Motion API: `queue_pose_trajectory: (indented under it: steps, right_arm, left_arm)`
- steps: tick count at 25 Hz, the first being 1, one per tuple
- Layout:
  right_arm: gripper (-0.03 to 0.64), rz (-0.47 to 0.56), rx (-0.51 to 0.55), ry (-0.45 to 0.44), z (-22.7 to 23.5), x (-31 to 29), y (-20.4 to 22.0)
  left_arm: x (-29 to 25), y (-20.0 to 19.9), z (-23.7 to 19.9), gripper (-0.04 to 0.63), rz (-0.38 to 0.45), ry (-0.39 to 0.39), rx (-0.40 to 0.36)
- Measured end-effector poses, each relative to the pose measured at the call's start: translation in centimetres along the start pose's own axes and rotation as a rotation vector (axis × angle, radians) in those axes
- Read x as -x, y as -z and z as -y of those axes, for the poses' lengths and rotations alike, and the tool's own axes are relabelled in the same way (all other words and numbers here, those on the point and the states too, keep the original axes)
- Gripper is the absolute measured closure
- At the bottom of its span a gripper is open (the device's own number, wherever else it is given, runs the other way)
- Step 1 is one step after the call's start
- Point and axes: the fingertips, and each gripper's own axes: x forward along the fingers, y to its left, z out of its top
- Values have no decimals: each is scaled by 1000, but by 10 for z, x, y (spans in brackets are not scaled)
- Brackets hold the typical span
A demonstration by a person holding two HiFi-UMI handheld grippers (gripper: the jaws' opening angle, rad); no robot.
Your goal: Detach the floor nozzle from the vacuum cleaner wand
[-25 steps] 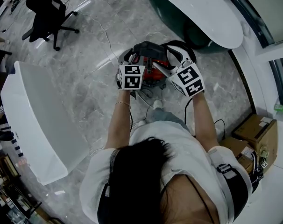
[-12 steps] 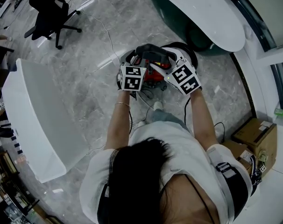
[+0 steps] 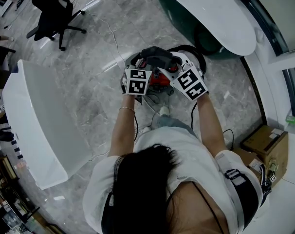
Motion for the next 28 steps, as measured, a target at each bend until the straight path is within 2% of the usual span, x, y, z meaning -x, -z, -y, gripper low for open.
queue_pose_trajectory:
  steps: [14,22,26,28]
  right_arm:
    - [459,66,-13,-27,-10,7,-3]
    - [463,135,-108,-83,-18,18,-9]
    - [483,249,-260,-88,-8,28,-24]
    - [494,274,-304,-79,2,35,-26]
  left_arm:
    - [0,1,1,426,-9,-23,21]
    - [-2,2,6,425,-6,-13,29]
    - [-1,2,1,425,-9,-27,49]
    - [-1,3,-2,425,-8,-33,66]
